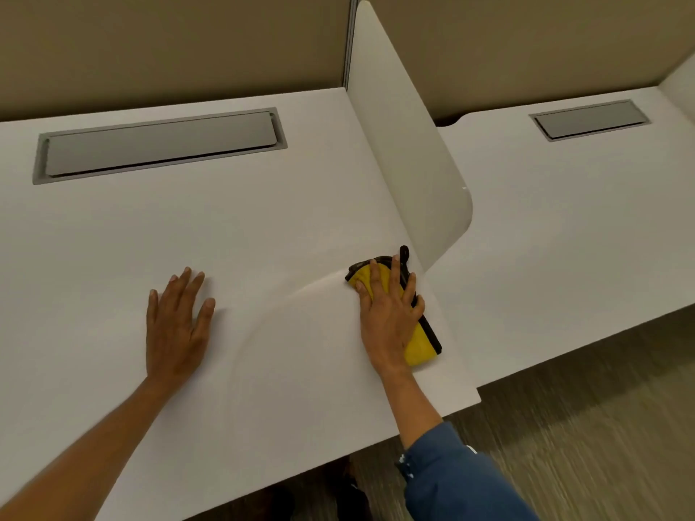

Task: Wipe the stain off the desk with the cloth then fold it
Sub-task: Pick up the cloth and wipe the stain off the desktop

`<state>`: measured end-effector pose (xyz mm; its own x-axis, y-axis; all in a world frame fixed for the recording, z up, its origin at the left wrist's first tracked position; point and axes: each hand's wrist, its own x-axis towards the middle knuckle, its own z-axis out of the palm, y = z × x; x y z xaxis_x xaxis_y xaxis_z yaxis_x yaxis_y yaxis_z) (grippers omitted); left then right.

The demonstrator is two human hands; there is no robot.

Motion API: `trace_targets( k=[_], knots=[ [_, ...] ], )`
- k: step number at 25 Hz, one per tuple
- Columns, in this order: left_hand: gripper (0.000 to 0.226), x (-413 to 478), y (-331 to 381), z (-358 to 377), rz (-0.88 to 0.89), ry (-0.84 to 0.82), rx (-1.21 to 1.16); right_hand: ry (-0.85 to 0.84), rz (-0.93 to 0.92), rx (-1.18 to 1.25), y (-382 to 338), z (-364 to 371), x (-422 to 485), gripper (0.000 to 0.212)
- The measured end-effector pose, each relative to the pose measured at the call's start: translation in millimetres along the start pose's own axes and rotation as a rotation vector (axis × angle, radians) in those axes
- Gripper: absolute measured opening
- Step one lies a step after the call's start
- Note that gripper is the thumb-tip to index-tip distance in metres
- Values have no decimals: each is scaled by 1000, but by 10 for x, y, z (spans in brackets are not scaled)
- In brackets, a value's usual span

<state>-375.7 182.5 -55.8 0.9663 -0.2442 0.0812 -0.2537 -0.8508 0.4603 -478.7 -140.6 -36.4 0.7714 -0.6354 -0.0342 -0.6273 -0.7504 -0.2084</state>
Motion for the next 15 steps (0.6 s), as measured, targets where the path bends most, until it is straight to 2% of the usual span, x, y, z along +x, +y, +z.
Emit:
trace_targets(
  k=[15],
  knots=[
    [60, -4, 71, -24, -26, -55, 78, 60, 185, -47, 778, -170, -375, 54]
  ],
)
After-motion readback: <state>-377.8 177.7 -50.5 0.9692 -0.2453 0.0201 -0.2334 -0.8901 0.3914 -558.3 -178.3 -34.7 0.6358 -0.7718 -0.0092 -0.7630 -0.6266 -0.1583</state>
